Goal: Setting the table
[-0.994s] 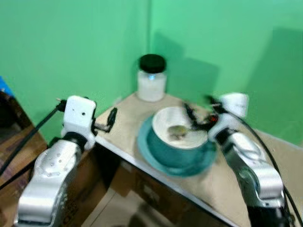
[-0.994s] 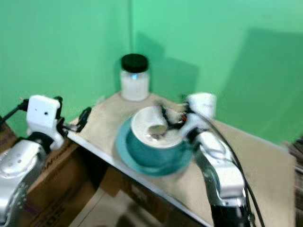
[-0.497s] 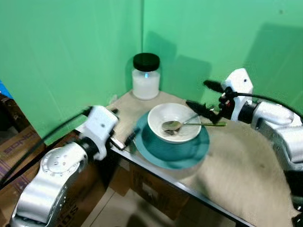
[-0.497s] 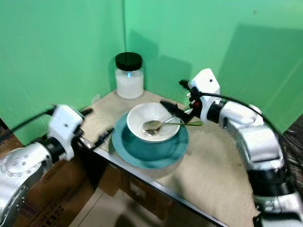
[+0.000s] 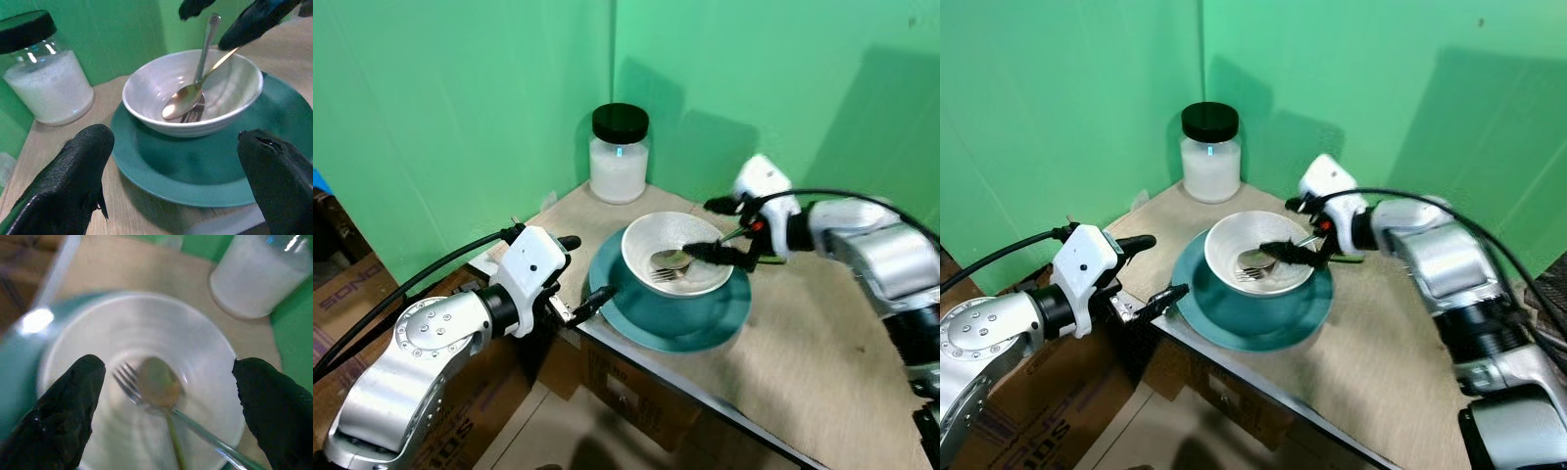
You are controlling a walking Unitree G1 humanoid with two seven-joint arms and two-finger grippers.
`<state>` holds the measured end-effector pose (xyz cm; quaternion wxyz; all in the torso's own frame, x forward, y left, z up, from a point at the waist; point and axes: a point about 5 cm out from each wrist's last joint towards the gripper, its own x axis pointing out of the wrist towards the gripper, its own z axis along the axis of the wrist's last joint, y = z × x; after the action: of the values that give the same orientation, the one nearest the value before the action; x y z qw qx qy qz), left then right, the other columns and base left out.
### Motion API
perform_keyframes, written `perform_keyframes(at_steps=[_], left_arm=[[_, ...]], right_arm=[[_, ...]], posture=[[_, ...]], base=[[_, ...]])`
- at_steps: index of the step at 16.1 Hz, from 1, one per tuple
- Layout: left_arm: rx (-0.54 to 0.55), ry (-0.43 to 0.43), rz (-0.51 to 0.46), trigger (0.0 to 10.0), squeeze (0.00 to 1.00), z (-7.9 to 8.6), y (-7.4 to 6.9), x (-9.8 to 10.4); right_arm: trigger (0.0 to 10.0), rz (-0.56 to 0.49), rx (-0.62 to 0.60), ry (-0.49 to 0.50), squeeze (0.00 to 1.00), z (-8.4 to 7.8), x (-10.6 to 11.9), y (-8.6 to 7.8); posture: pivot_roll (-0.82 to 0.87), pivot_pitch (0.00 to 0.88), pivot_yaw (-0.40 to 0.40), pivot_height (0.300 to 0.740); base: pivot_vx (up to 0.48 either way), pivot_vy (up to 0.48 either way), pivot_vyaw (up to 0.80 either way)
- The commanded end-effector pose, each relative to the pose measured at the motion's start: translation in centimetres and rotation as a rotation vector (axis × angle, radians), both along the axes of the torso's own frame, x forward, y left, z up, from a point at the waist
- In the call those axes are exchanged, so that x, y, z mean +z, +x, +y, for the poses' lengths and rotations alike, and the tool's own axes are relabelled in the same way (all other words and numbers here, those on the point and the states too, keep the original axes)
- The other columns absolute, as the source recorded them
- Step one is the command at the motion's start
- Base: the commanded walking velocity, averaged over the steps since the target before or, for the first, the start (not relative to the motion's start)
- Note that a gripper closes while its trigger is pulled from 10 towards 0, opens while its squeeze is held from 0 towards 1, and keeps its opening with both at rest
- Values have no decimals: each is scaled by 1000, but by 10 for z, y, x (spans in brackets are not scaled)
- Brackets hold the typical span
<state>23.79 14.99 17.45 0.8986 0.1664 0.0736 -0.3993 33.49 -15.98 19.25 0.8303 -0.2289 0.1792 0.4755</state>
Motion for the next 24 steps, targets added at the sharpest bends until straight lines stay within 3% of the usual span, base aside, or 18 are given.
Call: perform_keyframes(at_steps=[1,4,5,6,7,12,15,17,21,24], left_arm=[[-50,2,11,10000,0,-5,-3,-1],[-74,10,22,10000,0,-7,-5,-4],[-76,11,23,10000,0,-7,-5,-5],[-76,11,24,10000,0,-7,-5,-5],[-78,12,26,10000,0,-7,-6,-5],[-94,10,35,10000,0,-8,-8,-6],[-97,12,37,10000,0,-8,-8,-7],[-100,11,38,10000,0,-9,-8,-6],[-110,10,43,10000,0,-10,-9,-7],[-133,15,59,10000,0,-12,-12,-8]], right_arm=[[10000,-82,52,-87,0,3,6,6],[10000,-125,103,-177,0,7,8,19],[7333,-120,119,-199,0,9,7,21],[7333,-117,125,-205,0,10,6,22],[0,-112,157,-247,0,11,2,24],[0,-86,207,-389,0,8,-7,34],[1333,-85,192,-413,0,8,-7,38],[0,-83,193,-428,0,8,-6,41],[0,-54,238,-450,0,9,-6,41],[0,-38,263,-521,0,7,-12,40]], posture=[[-38,4,-51,740],[-45,5,-58,740],[-45,5,-58,740],[-46,6,-62,740],[-46,5,-64,740],[-44,6,-72,740],[-47,6,-72,740],[-47,6,-73,740],[-46,4,-76,740],[-46,6,-75,740]], base=[[0,0,0],[0,0,0],[0,0,0],[0,0,0],[0,0,0],[0,0,0],[0,0,0],[0,0,0],[0,0,0],[0,0,0]])
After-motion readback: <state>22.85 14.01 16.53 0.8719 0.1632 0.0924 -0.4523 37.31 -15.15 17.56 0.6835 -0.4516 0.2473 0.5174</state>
